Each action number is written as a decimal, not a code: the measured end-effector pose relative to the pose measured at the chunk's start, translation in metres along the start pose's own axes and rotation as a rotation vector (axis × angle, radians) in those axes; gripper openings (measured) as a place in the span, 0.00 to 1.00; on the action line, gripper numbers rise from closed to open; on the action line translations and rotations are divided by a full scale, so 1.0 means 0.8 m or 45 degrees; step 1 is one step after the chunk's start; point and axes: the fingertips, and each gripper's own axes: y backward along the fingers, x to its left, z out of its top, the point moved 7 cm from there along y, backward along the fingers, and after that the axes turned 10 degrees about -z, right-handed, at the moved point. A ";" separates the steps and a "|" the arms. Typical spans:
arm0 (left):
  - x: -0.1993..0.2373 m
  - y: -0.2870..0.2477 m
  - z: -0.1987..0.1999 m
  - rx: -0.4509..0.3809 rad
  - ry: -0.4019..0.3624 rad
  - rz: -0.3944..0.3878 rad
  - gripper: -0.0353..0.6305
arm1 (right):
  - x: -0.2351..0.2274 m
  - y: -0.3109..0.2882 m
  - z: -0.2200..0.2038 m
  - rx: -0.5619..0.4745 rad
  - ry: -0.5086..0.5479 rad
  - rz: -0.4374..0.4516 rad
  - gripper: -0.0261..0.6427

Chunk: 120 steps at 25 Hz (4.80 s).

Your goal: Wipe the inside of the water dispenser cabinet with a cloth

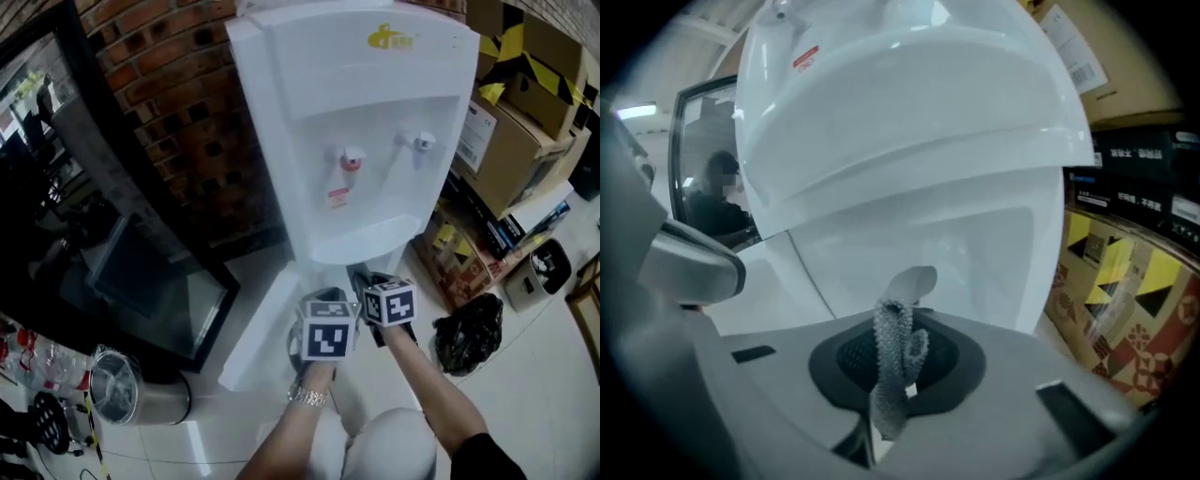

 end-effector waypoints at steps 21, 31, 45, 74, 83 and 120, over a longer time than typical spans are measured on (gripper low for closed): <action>0.037 0.040 0.004 -0.083 0.003 0.110 0.05 | 0.064 -0.134 -0.084 0.168 0.186 0.155 0.07; 0.053 0.035 0.007 -0.100 -0.027 0.154 0.05 | 0.029 -0.091 -0.036 0.107 0.203 -0.006 0.07; 0.052 0.025 0.007 -0.103 -0.036 0.117 0.05 | 0.078 -0.132 -0.085 0.155 0.279 0.080 0.07; 0.053 0.031 0.010 -0.134 -0.035 0.123 0.05 | 0.006 -0.118 -0.097 0.232 0.257 -0.036 0.07; 0.044 0.017 0.005 -0.107 -0.038 0.093 0.05 | -0.070 -0.049 0.026 -0.165 0.209 -0.303 0.07; 0.048 0.005 -0.004 -0.082 0.124 0.010 0.05 | -0.133 -0.130 -0.074 0.158 0.161 -0.414 0.07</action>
